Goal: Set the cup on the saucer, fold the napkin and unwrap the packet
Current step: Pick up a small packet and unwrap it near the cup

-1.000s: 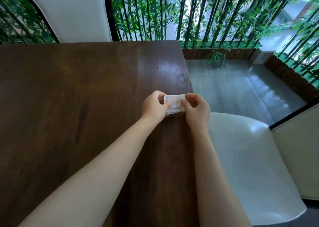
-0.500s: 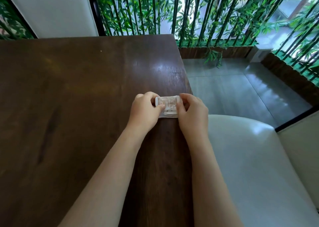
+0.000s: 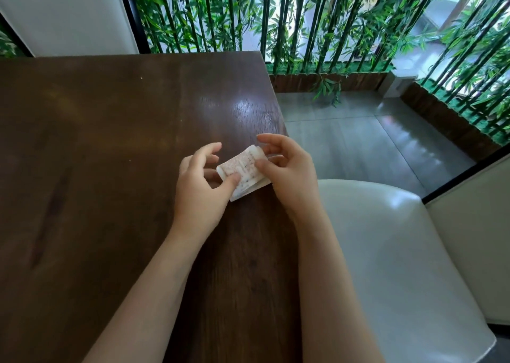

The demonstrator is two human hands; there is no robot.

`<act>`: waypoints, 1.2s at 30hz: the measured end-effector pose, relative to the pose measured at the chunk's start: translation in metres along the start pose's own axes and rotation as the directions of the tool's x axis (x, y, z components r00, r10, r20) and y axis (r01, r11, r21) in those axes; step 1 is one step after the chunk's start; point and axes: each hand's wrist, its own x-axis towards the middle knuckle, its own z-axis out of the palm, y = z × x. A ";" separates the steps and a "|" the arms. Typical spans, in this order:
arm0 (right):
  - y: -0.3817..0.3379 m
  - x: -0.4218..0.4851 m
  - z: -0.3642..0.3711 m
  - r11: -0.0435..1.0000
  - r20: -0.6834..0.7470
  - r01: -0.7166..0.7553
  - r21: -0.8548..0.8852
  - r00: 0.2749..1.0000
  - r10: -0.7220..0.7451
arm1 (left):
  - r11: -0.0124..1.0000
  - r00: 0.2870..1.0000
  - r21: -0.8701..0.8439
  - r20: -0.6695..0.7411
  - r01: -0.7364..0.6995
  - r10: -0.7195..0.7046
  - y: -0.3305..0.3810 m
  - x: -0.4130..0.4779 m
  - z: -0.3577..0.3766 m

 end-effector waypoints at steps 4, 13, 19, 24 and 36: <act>0.000 -0.001 0.009 0.999 0.104 -0.027 0.021 0.994 0.025 | 0.939 0.984 0.330 0.174 -0.095 0.038 0.003 0.003 -0.006; -0.001 -0.001 0.006 0.941 0.200 -0.173 0.291 0.973 0.117 | 0.755 0.990 0.642 0.125 -0.131 0.066 0.010 -0.004 0.011; 0.001 -0.001 0.012 0.937 0.232 -0.204 0.283 0.963 0.140 | 0.743 0.973 0.636 0.068 -0.211 0.219 0.006 -0.006 0.005; 0.001 0.002 0.015 0.913 0.296 -0.228 0.339 0.947 0.126 | 0.800 0.979 0.567 0.074 -0.196 0.188 -0.004 -0.006 -0.013; 0.017 -0.006 0.050 0.705 0.154 0.358 -0.613 0.928 -0.338 | 0.473 0.790 -0.634 0.523 0.611 -0.319 0.005 -0.020 -0.084</act>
